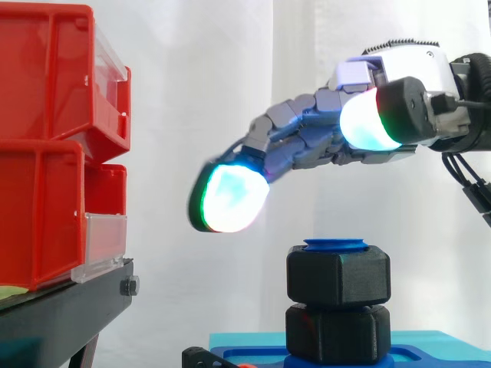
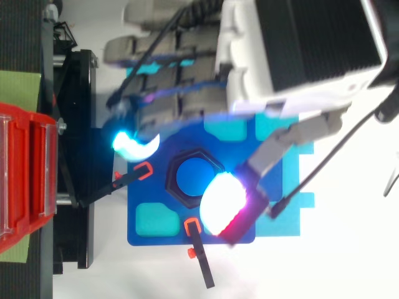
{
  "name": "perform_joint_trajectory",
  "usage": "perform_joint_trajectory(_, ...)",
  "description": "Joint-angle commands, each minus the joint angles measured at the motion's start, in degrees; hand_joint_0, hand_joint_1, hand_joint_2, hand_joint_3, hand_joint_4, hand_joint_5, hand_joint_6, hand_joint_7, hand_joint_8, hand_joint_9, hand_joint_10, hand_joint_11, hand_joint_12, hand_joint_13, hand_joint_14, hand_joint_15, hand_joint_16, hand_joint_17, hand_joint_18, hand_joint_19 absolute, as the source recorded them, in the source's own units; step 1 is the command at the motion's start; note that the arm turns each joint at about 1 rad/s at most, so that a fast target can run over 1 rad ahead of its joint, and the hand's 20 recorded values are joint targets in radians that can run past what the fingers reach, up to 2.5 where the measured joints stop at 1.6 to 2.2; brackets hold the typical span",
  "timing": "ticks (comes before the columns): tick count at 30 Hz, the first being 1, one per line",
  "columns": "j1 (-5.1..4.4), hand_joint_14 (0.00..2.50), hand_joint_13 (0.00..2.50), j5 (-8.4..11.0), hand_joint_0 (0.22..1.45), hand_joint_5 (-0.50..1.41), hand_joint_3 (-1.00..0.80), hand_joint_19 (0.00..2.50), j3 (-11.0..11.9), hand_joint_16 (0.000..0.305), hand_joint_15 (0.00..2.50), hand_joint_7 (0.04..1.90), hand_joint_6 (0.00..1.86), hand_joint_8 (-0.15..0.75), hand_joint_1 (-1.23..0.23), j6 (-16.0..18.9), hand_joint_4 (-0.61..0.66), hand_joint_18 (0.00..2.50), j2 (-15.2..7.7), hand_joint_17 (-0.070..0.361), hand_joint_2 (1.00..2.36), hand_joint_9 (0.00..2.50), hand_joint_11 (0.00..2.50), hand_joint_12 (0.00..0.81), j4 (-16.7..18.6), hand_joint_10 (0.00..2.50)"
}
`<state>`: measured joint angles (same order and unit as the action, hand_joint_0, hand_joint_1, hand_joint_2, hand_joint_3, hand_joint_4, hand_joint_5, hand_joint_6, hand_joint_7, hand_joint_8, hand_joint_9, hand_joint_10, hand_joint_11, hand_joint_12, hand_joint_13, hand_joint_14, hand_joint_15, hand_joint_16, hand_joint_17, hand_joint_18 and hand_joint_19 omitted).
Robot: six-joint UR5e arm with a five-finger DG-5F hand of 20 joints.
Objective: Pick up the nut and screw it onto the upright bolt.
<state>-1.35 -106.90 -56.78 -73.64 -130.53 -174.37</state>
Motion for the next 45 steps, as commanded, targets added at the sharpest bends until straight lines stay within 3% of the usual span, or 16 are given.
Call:
perform_joint_trajectory(1, -1.90, 0.00, 0.01, 1.96, 0.42, -0.22, -0.50, 0.00, -1.4, 0.048, 0.00, 0.62, 0.50, 0.202, -0.19, 1.8, 0.11, 0.00, 0.0, 0.108, 1.00, 0.22, 0.00, 0.336, 2.4, 0.00)
perform_joint_trajectory(8, -2.34, 0.00, 0.01, 2.57, 0.43, -0.22, -0.50, 0.00, -2.0, 0.048, 0.00, 0.62, 0.50, 0.206, -0.16, 1.8, 0.11, 0.00, 0.0, 0.108, 1.00, 0.21, 0.00, 0.337, 2.0, 0.00)
perform_joint_trajectory(22, -1.81, 0.00, 0.02, 0.99, 0.43, -0.21, -0.50, 0.00, -2.8, 0.048, 0.00, 0.62, 0.50, 0.213, -0.14, -0.4, 0.13, 0.00, -0.1, 0.107, 1.00, 0.23, 0.00, 0.335, 1.8, 0.00)
perform_joint_trajectory(30, -1.72, 0.00, 0.06, 0.29, 0.44, -0.19, -0.50, 0.00, -2.8, 0.046, 0.00, 0.67, 0.50, 0.227, -0.13, -0.4, 0.16, 0.00, 0.0, 0.104, 1.00, 0.28, 0.00, 0.339, 1.8, 0.00)
perform_joint_trajectory(34, -1.72, 0.00, 0.09, 0.11, 0.44, -0.18, -0.50, 0.00, -4.0, 0.044, 0.00, 0.69, 0.50, 0.236, -0.15, -0.8, 0.18, 0.00, 0.0, 0.099, 1.00, 0.32, 0.00, 0.337, 2.2, 0.00)
perform_joint_trajectory(40, -1.55, 0.00, 0.12, -1.82, 0.45, -0.17, -0.50, 0.00, -4.0, 0.041, 0.00, 0.72, 0.50, 0.245, -0.14, -0.9, 0.19, 0.00, 0.0, 0.092, 1.00, 0.35, 0.00, 0.334, 1.6, 0.00)
perform_joint_trajectory(45, -1.46, 0.00, 0.11, -1.82, 0.45, -0.16, -0.50, 0.00, -4.0, 0.039, 0.00, 0.76, 0.50, 0.250, -0.16, -0.9, 0.20, 0.00, 0.0, 0.088, 1.00, 0.37, 0.00, 0.327, 1.8, 0.00)
